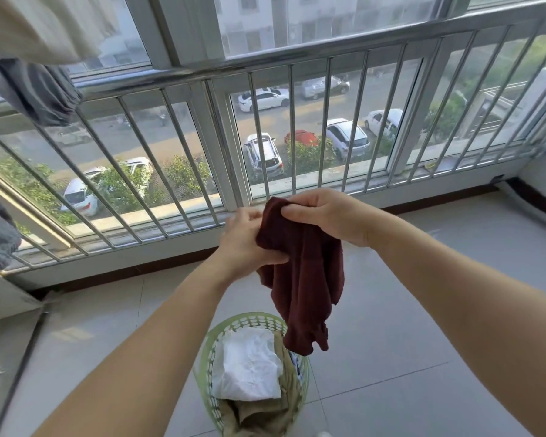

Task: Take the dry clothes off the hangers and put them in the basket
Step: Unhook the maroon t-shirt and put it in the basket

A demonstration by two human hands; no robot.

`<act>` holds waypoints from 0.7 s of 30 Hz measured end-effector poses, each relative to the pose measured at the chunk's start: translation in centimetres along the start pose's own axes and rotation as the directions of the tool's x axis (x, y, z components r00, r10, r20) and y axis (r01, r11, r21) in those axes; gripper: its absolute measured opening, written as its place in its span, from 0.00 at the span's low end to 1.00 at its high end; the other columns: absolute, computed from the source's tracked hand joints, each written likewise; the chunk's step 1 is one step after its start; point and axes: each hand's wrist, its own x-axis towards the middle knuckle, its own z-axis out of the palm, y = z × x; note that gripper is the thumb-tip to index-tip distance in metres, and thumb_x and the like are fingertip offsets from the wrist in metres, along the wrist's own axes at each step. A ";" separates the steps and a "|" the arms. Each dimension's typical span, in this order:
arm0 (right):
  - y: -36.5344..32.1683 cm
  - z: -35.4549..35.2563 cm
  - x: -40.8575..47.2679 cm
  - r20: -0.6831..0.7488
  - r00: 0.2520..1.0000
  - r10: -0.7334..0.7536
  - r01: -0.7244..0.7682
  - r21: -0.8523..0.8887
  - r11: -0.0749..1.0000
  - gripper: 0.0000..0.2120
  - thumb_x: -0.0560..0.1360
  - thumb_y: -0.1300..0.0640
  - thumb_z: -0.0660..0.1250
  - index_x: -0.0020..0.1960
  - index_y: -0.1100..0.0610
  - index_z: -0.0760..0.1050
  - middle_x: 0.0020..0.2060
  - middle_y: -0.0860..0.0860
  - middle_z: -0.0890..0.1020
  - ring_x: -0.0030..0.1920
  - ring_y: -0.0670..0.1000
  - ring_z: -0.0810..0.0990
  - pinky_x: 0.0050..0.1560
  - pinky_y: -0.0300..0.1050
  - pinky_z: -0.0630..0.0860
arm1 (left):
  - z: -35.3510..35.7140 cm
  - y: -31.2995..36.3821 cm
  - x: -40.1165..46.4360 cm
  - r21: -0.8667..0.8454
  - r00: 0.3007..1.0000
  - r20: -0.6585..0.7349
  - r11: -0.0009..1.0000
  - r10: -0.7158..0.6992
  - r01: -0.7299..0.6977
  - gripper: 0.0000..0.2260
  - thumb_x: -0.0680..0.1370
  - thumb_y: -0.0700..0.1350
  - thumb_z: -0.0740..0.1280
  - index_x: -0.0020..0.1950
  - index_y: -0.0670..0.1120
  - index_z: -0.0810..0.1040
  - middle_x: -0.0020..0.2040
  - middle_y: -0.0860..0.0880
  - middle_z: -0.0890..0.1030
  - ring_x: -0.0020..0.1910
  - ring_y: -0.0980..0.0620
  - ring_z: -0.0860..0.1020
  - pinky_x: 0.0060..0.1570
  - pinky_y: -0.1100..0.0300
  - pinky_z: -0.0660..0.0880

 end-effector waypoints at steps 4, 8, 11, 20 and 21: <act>0.4 -1.4 -0.1 -0.027 1.000 -0.013 0.010 -0.105 0.994 0.10 0.78 0.53 0.63 0.50 0.57 0.81 0.47 0.60 0.83 0.48 0.60 0.81 0.57 0.56 0.76 | -0.1 -1.1 0.0 -0.002 0.986 0.163 0.999 -0.044 0.045 0.11 0.69 0.41 0.74 0.49 0.47 0.79 0.49 0.46 0.82 0.50 0.48 0.80 0.54 0.48 0.75; 1.2 -1.4 -0.7 0.016 1.000 -0.002 0.006 -0.238 0.971 0.00 0.73 0.54 0.70 0.43 0.49 0.80 0.38 0.48 0.81 0.40 0.47 0.79 0.47 0.42 0.76 | 0.3 -2.5 0.4 0.075 0.994 0.109 0.997 -0.004 -0.004 0.10 0.74 0.42 0.69 0.54 0.45 0.77 0.50 0.47 0.81 0.51 0.49 0.78 0.54 0.56 0.73; 2.0 -0.8 -0.3 0.084 0.995 0.050 0.001 -0.521 0.853 0.09 0.70 0.54 0.73 0.49 0.55 0.79 0.41 0.50 0.81 0.42 0.49 0.79 0.44 0.41 0.75 | 0.7 -3.3 0.4 0.179 0.998 0.010 0.982 0.057 -0.058 0.07 0.74 0.45 0.69 0.41 0.50 0.71 0.37 0.50 0.76 0.39 0.50 0.74 0.41 0.67 0.68; 3.8 1.0 2.0 0.031 0.999 0.042 0.013 -0.927 0.375 0.09 0.76 0.60 0.60 0.49 0.52 0.78 0.43 0.51 0.76 0.47 0.56 0.76 0.39 0.45 0.69 | -0.1 -6.6 -1.8 0.361 0.983 0.174 0.932 -0.055 -0.012 0.10 0.71 0.48 0.73 0.47 0.50 0.74 0.42 0.52 0.78 0.43 0.52 0.76 0.44 0.57 0.73; 4.0 1.5 2.2 0.018 0.999 0.045 0.000 -0.935 0.356 0.10 0.76 0.61 0.59 0.49 0.51 0.78 0.44 0.51 0.76 0.46 0.56 0.76 0.39 0.45 0.68 | -0.2 -7.1 -1.9 0.397 0.979 0.191 0.918 -0.074 -0.009 0.10 0.71 0.47 0.72 0.48 0.50 0.74 0.44 0.52 0.78 0.45 0.51 0.76 0.46 0.55 0.74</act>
